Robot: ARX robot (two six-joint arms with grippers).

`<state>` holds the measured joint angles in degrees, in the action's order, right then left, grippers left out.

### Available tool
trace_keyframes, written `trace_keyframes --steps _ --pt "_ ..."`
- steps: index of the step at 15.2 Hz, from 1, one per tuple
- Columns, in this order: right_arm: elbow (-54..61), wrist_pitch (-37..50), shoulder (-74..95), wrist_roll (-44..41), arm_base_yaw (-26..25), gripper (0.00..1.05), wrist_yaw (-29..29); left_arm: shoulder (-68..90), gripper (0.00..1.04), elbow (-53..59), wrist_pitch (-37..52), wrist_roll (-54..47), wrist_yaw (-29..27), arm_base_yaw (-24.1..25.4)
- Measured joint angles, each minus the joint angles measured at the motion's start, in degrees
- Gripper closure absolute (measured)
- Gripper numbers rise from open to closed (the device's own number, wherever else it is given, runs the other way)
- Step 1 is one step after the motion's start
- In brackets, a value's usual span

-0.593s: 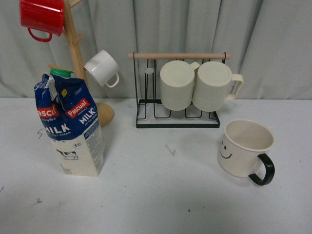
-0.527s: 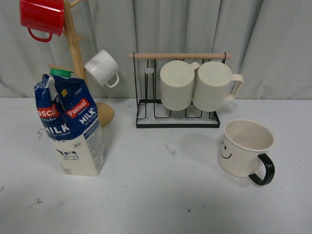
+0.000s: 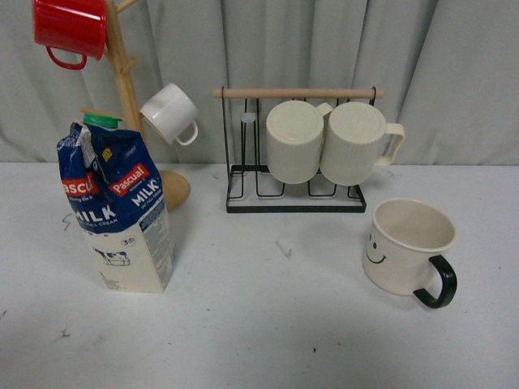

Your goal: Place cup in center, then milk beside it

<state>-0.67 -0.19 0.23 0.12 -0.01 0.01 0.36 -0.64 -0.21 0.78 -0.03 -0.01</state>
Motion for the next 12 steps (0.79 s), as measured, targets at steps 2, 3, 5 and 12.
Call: trace_keyframes --steps 2,3,5,12 --pt "0.00 0.00 0.00 0.00 0.00 0.06 0.00 0.00 0.07 0.00 0.00 0.00 0.02 0.00" --pt "0.00 0.00 0.00 0.02 0.00 0.06 0.00 0.00 0.07 0.00 0.00 0.00 0.02 0.00" --pt "0.00 0.00 0.00 0.00 0.00 0.06 0.00 0.00 0.07 0.00 0.00 0.00 0.00 0.00" --pt "-3.04 31.19 37.00 7.13 -0.22 0.06 -17.07 0.00 0.07 0.00 -0.04 0.00 0.04 0.00"
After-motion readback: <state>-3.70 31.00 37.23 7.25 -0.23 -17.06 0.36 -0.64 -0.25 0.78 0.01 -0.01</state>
